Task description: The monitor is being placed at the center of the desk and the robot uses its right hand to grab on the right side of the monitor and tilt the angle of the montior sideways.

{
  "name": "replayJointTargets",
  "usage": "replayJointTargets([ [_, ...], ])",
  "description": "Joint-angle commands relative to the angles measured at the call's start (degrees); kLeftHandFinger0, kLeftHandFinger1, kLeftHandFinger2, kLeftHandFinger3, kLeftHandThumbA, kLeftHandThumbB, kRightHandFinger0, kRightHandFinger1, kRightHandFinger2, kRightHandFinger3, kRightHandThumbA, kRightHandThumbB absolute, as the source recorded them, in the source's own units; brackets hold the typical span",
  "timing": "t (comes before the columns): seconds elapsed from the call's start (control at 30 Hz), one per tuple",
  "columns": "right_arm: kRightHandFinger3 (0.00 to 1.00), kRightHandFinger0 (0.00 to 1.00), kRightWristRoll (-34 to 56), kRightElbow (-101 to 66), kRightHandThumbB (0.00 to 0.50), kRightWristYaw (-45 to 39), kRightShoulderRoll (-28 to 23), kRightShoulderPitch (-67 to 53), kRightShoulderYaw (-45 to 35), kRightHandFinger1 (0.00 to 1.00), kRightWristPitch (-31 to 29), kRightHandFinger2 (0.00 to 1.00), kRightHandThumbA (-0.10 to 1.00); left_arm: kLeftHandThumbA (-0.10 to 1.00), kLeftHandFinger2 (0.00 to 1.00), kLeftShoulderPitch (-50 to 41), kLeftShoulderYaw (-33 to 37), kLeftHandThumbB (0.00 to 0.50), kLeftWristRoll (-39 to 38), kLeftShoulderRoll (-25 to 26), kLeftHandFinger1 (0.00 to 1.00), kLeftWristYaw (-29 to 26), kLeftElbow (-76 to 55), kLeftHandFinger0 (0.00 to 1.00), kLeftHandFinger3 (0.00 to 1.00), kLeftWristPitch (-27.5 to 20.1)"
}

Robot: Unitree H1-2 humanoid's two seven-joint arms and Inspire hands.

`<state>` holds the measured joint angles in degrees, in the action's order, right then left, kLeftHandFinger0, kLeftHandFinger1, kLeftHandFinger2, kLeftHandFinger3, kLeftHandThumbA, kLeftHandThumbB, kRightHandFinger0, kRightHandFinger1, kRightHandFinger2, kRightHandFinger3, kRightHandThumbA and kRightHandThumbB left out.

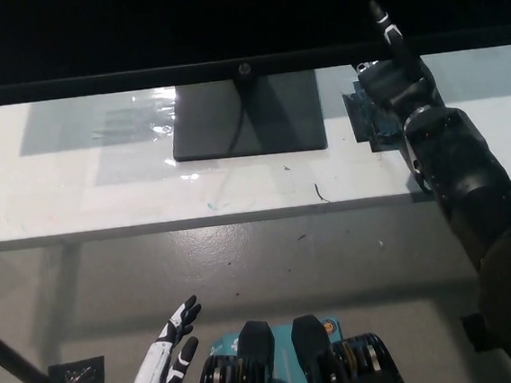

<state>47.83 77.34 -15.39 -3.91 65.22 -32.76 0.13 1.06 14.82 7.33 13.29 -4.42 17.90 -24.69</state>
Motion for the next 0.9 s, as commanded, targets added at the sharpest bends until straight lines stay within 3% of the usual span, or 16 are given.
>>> replayJointTargets([
  [0.0, 1.00, 1.00, -2.7, -5.0, 0.309, -4.0, -0.2, -0.1, 1.4, 1.00, -1.4, 1.00, 1.00, 1.00, 1.00, 0.9, -0.3, 0.315, 0.0, 0.7, 1.00, -1.4, -1.2, 1.00, 1.00, -2.2],
  [0.1, 1.00, 1.00, -2.9, -5.7, 0.309, -3.8, 0.0, -0.4, 1.3, 1.00, -1.1, 1.00, 1.00, 1.00, 1.00, 0.9, -0.3, 0.316, 0.0, 0.7, 1.00, -1.4, -1.2, 1.00, 1.00, -2.2],
  [0.23, 1.00, 1.00, -2.4, -37.9, 0.322, -4.4, 7.5, -19.0, 7.5, 1.00, 8.9, 1.00, 1.00, 1.00, 1.00, 1.7, -0.7, 0.322, -1.2, 0.9, 1.00, -0.3, -0.7, 1.00, 1.00, -2.2],
  [0.33, 1.00, 1.00, -1.9, -42.3, 0.322, -3.5, 8.2, -21.5, 8.7, 1.00, 10.3, 1.00, 1.00, 1.00, 1.00, 1.6, -0.7, 0.318, -1.1, 0.9, 1.00, -0.3, -0.7, 1.00, 1.00, -2.2],
  [0.4, 1.00, 1.00, -2.1, -56.7, 0.330, -5.3, 9.8, -31.7, 13.5, 1.00, 12.8, 1.00, 1.00, 1.00, 1.00, 1.3, -0.1, 0.302, 0.1, 1.0, 1.00, -1.4, -0.6, 1.00, 1.00, -2.2],
  [0.5, 1.00, 1.00, -1.8, -57.6, 0.330, -4.6, 9.8, -32.1, 14.0, 1.00, 13.1, 1.00, 1.00, 1.00, 1.00, 1.3, -0.1, 0.301, 0.1, 1.1, 1.00, -1.4, -0.6, 1.00, 1.00, -2.2],
  [0.53, 1.00, 1.00, 0.4, -68.8, 0.337, -4.9, 10.5, -40.1, 16.5, 1.00, 16.0, 1.00, 1.00, 1.00, 1.00, 1.1, -0.1, 0.304, -0.3, 0.9, 1.00, -1.1, -0.6, 1.00, 1.00, -2.2],
  [0.6, 1.00, 1.00, 0.9, -75.4, 0.365, -5.1, 10.3, -45.3, 18.5, 1.00, 17.0, 1.00, 1.00, 1.00, 1.00, 0.8, -0.2, 0.308, -0.4, 0.8, 1.00, -1.1, -0.6, 1.00, 1.00, -2.2],
  [0.7, 1.00, 1.00, 1.3, -76.5, 0.367, -4.5, 10.1, -46.1, 19.2, 1.00, 17.1, 1.00, 1.00, 1.00, 1.00, 0.8, -0.2, 0.309, -0.4, 0.8, 1.00, -1.1, -0.6, 1.00, 1.00, -2.2],
  [0.73, 1.00, 1.00, 1.3, -80.2, 0.396, -4.4, 9.9, -48.7, 20.1, 1.00, 17.0, 1.00, 1.00, 1.00, 1.00, 0.8, -0.2, 0.309, -0.5, 0.8, 1.00, -1.0, -0.6, 1.00, 1.00, -2.2],
  [0.87, 1.00, 1.00, -0.3, -90.4, 0.411, -4.1, 9.0, -55.2, 23.0, 1.00, 15.3, 1.00, 1.00, 1.00, 1.00, 0.9, -0.2, 0.316, -0.7, 0.7, 1.00, -0.7, -0.3, 1.00, 1.00, -2.2],
])
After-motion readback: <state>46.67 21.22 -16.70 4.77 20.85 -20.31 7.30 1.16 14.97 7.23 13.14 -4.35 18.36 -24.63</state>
